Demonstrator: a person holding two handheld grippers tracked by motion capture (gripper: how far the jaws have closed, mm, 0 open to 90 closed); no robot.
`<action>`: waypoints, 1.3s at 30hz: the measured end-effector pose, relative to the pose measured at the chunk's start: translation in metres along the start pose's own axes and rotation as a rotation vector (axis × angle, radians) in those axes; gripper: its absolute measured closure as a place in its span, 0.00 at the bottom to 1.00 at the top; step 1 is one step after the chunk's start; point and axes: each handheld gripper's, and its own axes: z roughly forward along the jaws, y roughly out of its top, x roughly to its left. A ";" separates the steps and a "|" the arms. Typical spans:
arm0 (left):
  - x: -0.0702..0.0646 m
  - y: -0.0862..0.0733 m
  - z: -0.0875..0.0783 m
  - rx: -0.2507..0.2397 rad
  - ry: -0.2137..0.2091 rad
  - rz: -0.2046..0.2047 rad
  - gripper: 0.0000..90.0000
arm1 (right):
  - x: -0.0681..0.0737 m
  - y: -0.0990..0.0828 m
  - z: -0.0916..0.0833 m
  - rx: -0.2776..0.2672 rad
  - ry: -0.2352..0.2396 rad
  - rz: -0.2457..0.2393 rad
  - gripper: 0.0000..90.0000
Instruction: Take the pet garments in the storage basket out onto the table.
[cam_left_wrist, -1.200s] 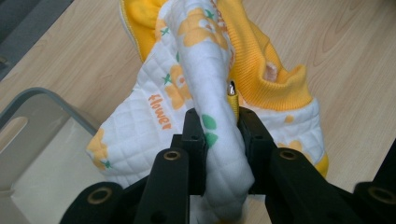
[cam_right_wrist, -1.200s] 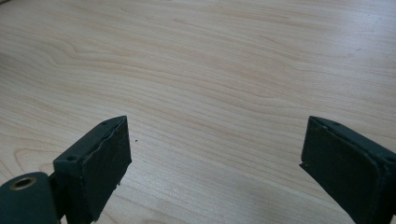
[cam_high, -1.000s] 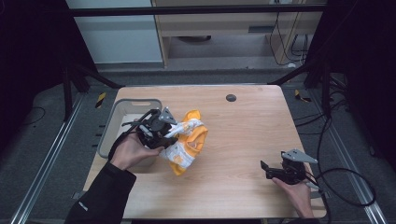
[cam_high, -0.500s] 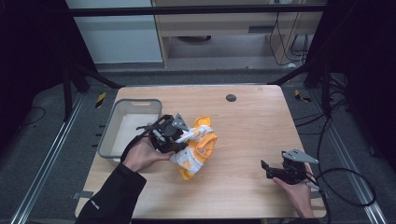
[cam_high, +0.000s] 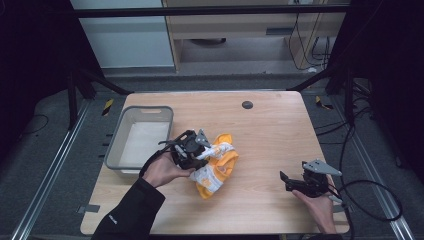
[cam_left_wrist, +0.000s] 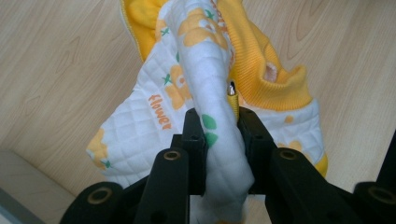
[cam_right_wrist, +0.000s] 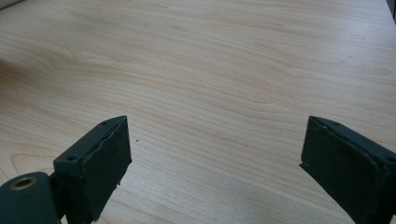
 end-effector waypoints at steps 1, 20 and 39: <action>-0.001 0.000 0.002 0.006 -0.002 0.009 0.83 | 0.000 0.000 0.000 0.000 0.000 0.000 0.09; -0.011 0.001 0.035 0.013 -0.040 0.033 0.83 | 0.000 0.000 0.000 0.000 0.001 -0.006 0.09; -0.019 -0.002 0.061 0.032 -0.076 0.053 0.81 | 0.000 0.000 0.000 0.000 0.004 -0.006 0.09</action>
